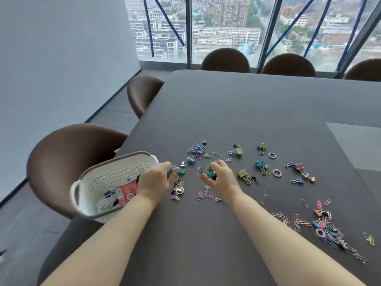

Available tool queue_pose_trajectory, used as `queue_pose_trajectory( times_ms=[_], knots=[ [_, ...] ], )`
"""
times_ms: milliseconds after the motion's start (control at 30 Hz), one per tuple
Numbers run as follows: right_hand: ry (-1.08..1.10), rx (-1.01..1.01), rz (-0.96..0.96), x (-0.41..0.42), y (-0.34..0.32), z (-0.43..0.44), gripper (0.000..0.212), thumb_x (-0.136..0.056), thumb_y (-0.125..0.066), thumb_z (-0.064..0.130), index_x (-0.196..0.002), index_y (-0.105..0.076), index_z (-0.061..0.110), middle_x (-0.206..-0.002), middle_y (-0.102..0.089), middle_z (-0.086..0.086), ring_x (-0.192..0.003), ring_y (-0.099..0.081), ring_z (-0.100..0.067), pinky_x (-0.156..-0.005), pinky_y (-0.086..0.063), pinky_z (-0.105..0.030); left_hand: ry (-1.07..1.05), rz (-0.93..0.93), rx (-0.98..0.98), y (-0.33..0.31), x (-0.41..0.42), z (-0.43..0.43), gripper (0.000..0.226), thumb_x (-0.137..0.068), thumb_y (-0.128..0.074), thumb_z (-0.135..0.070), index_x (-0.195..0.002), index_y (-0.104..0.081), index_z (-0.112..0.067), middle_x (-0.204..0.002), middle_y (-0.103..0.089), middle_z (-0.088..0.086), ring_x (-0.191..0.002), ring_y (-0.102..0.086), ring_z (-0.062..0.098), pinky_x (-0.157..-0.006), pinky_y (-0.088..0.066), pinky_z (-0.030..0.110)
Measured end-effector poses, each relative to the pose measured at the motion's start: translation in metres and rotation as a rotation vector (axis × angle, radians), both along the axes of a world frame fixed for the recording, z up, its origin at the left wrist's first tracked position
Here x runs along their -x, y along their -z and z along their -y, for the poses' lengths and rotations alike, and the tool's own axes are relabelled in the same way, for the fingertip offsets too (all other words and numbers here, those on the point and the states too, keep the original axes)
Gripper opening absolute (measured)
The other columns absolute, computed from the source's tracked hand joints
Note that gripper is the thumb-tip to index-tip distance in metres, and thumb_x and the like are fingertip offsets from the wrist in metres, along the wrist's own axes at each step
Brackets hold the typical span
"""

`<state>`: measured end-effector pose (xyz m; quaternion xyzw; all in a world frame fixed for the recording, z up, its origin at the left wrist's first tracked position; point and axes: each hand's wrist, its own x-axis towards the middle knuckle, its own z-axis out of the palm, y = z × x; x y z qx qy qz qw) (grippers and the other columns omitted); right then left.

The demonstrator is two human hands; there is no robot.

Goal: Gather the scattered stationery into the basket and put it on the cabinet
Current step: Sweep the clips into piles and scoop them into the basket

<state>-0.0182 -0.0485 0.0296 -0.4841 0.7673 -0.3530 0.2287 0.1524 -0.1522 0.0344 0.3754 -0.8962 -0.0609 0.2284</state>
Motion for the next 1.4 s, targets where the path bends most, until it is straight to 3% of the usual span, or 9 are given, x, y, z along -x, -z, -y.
queue_pose_trajectory(
  times_ms=[267,500,667,767,867,1000,1067,1200,1400],
  knots=[
    [-0.1,0.032,-0.037,-0.088,-0.011,0.078,0.031,-0.084,-0.064,0.034,-0.088,-0.056,0.004,-0.098,-0.045,-0.003,-0.083,-0.048,-0.02,-0.073,-0.037,-0.024,-0.073,0.119,-0.246,0.022,-0.091,0.077,0.029,-0.092,-0.051,-0.025,-0.121,-0.055,-0.018,-0.117,-0.06,0.001,-0.11,-0.052,0.02,-0.088,-0.045,0.034],
    [-0.118,0.05,-0.075,-0.114,-0.012,0.109,0.032,-0.083,-0.065,0.036,-0.087,-0.056,0.006,-0.098,-0.046,-0.001,-0.081,-0.05,-0.017,-0.073,-0.039,-0.024,-0.015,0.184,-0.188,0.022,-0.118,0.099,0.029,-0.095,-0.045,-0.037,-0.118,-0.059,-0.024,-0.115,-0.063,-0.008,-0.11,-0.053,0.014,-0.097,-0.031,0.032],
    [-0.186,0.039,-0.129,-0.137,-0.008,0.131,0.031,-0.083,-0.064,0.037,-0.089,-0.057,0.007,-0.099,-0.047,-0.002,-0.082,-0.055,-0.022,-0.074,-0.045,-0.027,-0.005,0.234,-0.196,0.022,-0.133,0.102,0.036,-0.089,-0.034,-0.035,-0.11,-0.06,-0.022,-0.111,-0.054,-0.002,-0.11,-0.042,0.017,-0.095,-0.033,0.032],
    [-0.226,0.022,-0.189,-0.146,0.002,0.142,0.031,-0.082,-0.066,0.037,-0.091,-0.06,0.008,-0.102,-0.051,-0.005,-0.088,-0.054,-0.025,-0.076,-0.045,-0.028,0.046,0.229,-0.251,0.023,-0.143,0.103,0.03,-0.084,-0.048,-0.016,-0.111,-0.058,-0.019,-0.111,-0.051,0.001,-0.106,-0.045,0.019,-0.096,-0.039,0.032],
    [-0.261,0.001,-0.255,-0.151,0.007,0.15,0.03,-0.083,-0.064,0.037,-0.098,-0.064,0.012,-0.111,-0.053,-0.004,-0.097,-0.051,-0.023,-0.087,-0.047,-0.034,0.036,0.144,-0.225,0.027,-0.156,0.103,0.026,-0.085,-0.052,-0.006,-0.107,-0.062,-0.015,-0.107,-0.057,0.002,-0.088,-0.059,0.022,-0.076,-0.05,0.033],
    [-0.377,-0.123,-0.342,-0.151,0.013,0.152,0.036,-0.085,-0.061,0.04,-0.114,-0.06,0.019,-0.131,-0.048,-0.001,-0.12,-0.042,-0.021,-0.102,-0.036,-0.032,0.002,0.117,-0.078,0.026,-0.167,0.099,0.005,-0.078,-0.069,-0.019,-0.082,-0.067,-0.018,-0.078,-0.066,-0.006,-0.063,-0.063,0.015,-0.052,-0.047,0.023],
    [-0.379,-0.138,-0.384,-0.151,0.013,0.15,0.031,-0.088,-0.055,0.041,-0.108,-0.06,0.018,-0.124,-0.052,-0.001,-0.113,-0.046,-0.021,-0.097,-0.039,-0.034,-0.006,0.135,-0.031,0.022,-0.168,0.094,0.013,-0.069,-0.077,-0.019,-0.07,-0.065,-0.021,-0.065,-0.063,-0.009,-0.055,-0.06,0.01,-0.046,-0.044,0.018],
    [-0.321,-0.115,-0.443,-0.153,0.008,0.144,0.029,-0.1,-0.031,0.032,-0.079,-0.041,0.014,-0.076,-0.052,-0.004,-0.069,-0.046,-0.024,-0.061,-0.036,-0.031,-0.03,0.104,0.0,0.018,-0.167,0.087,0.015,-0.066,-0.077,-0.016,-0.066,-0.063,-0.02,-0.062,-0.063,-0.008,-0.055,-0.06,0.01,-0.046,-0.045,0.02],
    [-0.305,-0.103,-0.469,-0.154,-0.002,0.139,0.035,-0.099,-0.025,0.037,-0.095,-0.05,0.013,-0.093,-0.063,-0.004,-0.077,-0.052,-0.022,-0.071,-0.037,-0.031,-0.068,0.176,-0.042,0.024,-0.163,0.078,0.021,-0.063,-0.074,-0.002,-0.076,-0.066,-0.017,-0.072,-0.063,0.001,-0.065,-0.061,0.022,-0.052,-0.054,0.035]
  ],
)
